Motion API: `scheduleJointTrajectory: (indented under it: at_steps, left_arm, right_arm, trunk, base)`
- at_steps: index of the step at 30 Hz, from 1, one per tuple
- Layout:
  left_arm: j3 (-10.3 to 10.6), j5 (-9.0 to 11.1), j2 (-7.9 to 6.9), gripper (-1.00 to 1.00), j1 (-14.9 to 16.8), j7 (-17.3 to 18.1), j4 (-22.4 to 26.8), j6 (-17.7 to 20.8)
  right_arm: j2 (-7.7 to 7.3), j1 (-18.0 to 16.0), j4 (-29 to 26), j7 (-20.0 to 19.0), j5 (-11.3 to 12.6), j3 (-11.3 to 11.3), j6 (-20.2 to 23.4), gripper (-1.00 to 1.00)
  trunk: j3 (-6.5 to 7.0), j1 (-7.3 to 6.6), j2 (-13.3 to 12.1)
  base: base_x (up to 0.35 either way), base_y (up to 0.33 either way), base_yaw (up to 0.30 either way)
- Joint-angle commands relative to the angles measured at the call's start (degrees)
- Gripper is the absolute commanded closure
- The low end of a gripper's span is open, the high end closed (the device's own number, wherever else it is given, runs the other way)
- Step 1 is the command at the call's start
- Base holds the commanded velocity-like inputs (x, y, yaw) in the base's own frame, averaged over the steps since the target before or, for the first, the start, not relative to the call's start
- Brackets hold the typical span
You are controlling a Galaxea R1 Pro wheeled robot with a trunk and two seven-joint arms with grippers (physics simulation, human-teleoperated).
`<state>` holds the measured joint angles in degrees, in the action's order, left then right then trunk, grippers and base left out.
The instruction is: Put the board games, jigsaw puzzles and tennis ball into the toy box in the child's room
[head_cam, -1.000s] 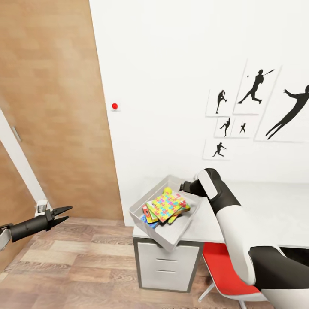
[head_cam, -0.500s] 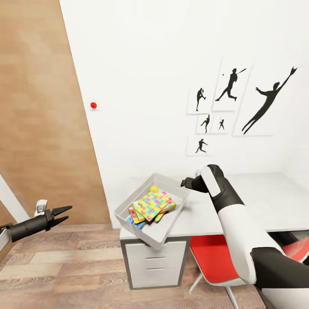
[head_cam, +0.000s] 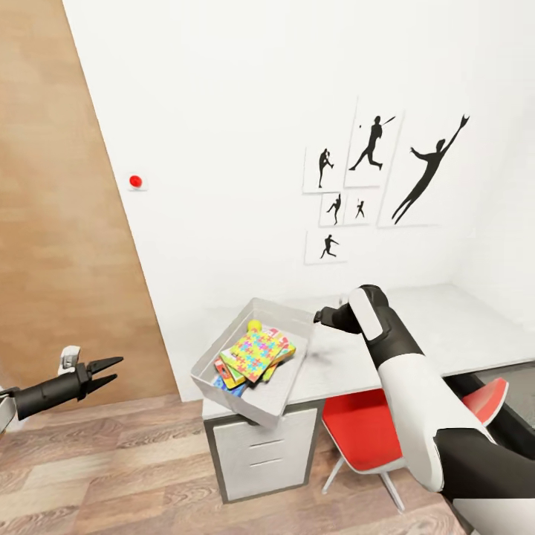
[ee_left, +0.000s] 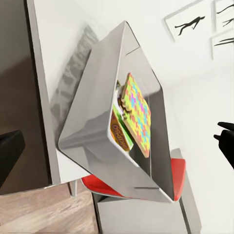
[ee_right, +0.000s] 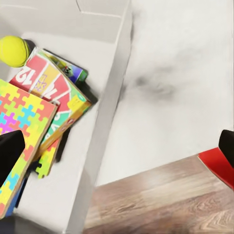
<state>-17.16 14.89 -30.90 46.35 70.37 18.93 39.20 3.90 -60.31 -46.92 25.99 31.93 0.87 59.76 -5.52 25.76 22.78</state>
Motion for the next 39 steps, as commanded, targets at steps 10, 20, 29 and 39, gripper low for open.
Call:
scheduleJointTrajectory:
  at_steps: [10, 20, 29, 39]
  left_arm:
    - [-0.07, 0.02, -0.54, -1.00, -0.11, 3.54, -0.04, 0.45]
    - [-0.15, -0.03, -0.66, -1.00, -0.18, 4.23, -0.04, 0.44]
    - [-0.16, -0.03, -0.74, -1.00, -0.28, 4.25, -0.04, 0.38]
    - [-0.16, -0.01, -0.80, -1.00, -0.29, 4.25, -0.04, 0.39]
  right_arm:
    - [0.06, 0.01, 0.32, 0.56, 0.57, 0.09, 0.10, -1.00]
    - [-0.34, 0.02, 0.49, 0.56, 0.58, 0.15, 0.10, -1.00]
    - [-0.78, 0.02, 0.51, 0.50, 0.59, 0.18, 0.13, -1.00]
    - [-0.96, 0.03, 0.53, 0.45, 0.67, 3.66, 0.18, -1.00]
  trunk:
    - [-0.53, 0.03, 0.14]
    - [-0.93, 0.03, 0.14]
    - [-1.29, 0.03, 0.14]
    - [-1.62, 0.03, 0.14]
  base:
    - [-0.196, 0.151, -0.257]
    - [-0.222, 0.150, -0.257]
    - [-0.128, 0.193, -0.257]
    - [-0.030, 0.256, -0.259]
